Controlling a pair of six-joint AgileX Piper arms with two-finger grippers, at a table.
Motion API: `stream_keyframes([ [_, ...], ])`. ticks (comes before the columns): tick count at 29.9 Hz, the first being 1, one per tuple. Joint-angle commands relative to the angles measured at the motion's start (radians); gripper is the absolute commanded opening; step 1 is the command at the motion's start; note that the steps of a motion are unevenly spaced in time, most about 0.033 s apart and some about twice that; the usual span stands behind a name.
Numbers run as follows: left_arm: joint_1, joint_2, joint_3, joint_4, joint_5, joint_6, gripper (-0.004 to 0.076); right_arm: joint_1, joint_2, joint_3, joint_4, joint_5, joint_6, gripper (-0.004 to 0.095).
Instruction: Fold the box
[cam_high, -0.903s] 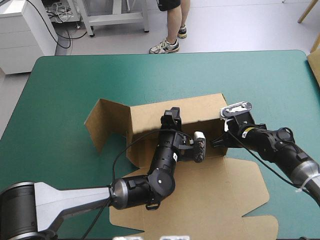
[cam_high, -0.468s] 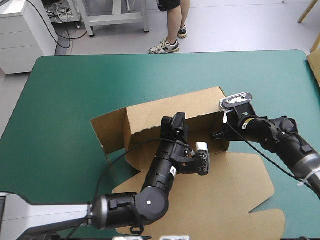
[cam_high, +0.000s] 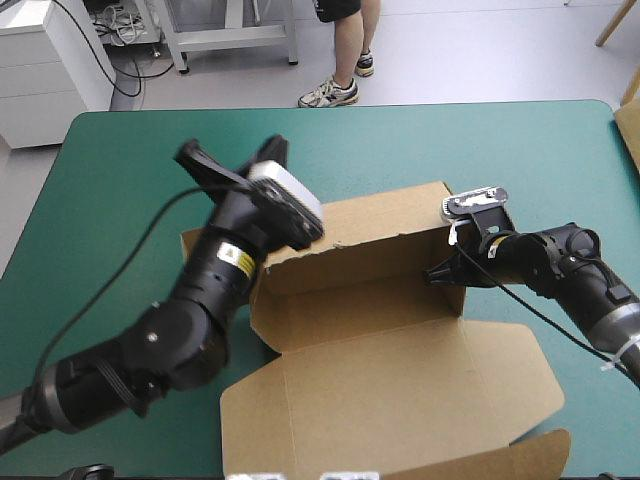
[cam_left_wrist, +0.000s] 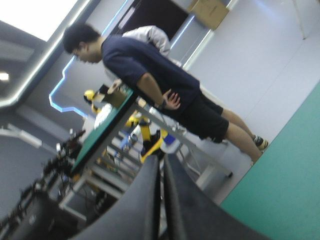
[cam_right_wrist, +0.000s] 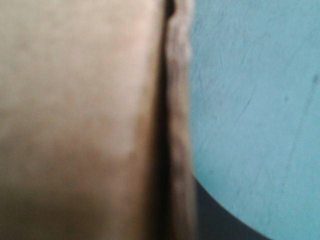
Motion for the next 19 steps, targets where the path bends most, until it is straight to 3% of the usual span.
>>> stream_keyframes([
  [1,0.175,-0.048,-0.086,-0.1,-0.049,-0.007,0.0008,-0.001,-0.024,-0.068,0.011,0.139,0.019,-0.0001],
  [8,0.58,-0.05,-0.097,-0.472,-0.107,0.077,0.0008,-0.001,0.08,-0.183,-0.048,0.312,0.039,-0.0001],
  [12,0.78,-0.047,-0.097,-0.755,-0.146,0.248,0.0008,-0.001,0.182,-0.227,-0.048,0.303,0.032,-0.0001],
  [19,1.058,-0.045,-0.093,-1.197,-0.117,0.544,0.0008,-0.001,0.374,-0.345,-0.029,0.26,0.013,-0.0002],
])
